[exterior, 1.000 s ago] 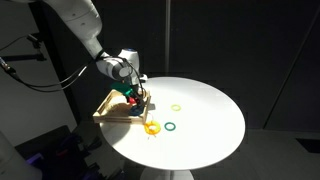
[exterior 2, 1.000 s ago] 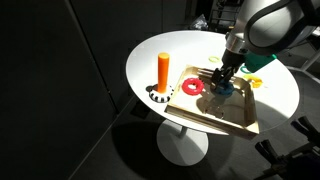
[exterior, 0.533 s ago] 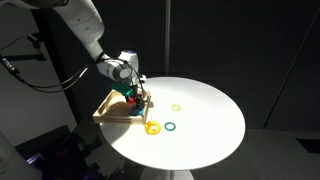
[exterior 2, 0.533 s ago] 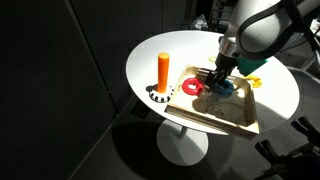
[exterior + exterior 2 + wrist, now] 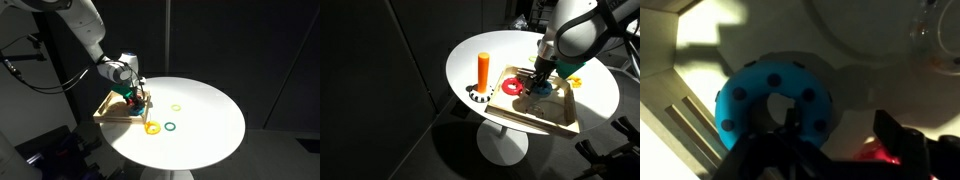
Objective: Put the blue ring on the table.
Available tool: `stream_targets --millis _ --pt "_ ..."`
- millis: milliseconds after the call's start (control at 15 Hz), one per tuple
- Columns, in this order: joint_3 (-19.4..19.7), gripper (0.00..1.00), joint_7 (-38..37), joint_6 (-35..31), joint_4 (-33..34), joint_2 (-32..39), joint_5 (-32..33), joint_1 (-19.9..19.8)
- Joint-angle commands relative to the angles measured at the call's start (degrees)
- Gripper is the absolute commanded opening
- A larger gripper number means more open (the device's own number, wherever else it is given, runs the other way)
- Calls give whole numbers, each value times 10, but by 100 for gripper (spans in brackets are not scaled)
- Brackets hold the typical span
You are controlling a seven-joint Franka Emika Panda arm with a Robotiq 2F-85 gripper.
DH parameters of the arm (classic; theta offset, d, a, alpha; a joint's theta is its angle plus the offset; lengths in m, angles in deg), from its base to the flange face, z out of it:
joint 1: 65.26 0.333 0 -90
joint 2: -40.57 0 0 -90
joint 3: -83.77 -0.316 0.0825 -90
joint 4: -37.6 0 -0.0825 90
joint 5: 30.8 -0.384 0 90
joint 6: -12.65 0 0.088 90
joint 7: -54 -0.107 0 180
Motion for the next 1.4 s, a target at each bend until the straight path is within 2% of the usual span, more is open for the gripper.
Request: stream_targets --millis 0,333,800,1333 --pt "3 49 0 10 17 12 9 -1" --pt "7 10 -9 23 22 -11 4 -2" --pt "-2 10 -6 24 25 -67 -21 -21" --pt "52 10 -44 14 9 -91 2 -22"
